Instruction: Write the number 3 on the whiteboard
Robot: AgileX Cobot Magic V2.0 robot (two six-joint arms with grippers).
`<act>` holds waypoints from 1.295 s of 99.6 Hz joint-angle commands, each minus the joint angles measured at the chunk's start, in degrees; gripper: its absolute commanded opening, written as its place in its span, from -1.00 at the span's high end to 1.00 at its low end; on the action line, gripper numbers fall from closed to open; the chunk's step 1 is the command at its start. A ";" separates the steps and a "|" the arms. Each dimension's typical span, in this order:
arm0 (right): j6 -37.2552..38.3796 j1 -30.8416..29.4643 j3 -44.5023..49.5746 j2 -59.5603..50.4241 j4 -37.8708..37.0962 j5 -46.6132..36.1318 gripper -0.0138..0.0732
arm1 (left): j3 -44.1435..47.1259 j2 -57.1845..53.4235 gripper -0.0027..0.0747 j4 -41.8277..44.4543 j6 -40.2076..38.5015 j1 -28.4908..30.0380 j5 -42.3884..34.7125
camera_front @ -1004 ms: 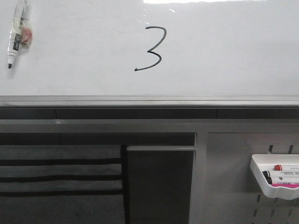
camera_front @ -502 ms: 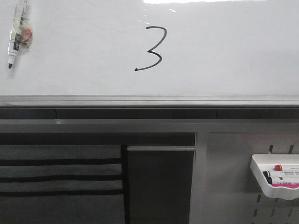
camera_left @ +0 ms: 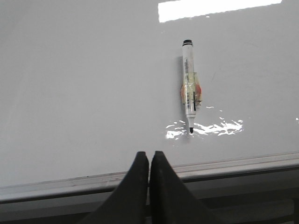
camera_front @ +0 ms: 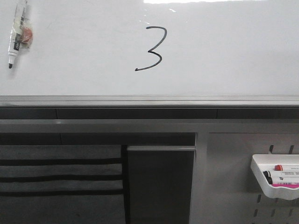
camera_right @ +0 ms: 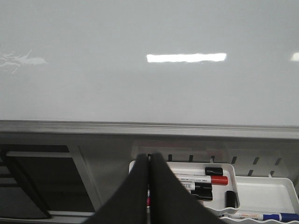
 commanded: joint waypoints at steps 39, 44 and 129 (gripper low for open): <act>-0.64 -0.40 -1.42 0.28 0.43 -4.13 0.84 | 5.14 -7.30 0.98 16.16 -20.67 0.80 -5.48; -0.64 -0.40 -1.42 0.28 0.43 -4.13 0.84 | 5.14 -7.30 0.98 14.87 -19.46 0.80 -5.58; -0.64 -0.40 -1.42 0.28 0.43 -4.13 0.84 | 5.14 -7.30 0.98 9.70 -14.24 0.88 -5.71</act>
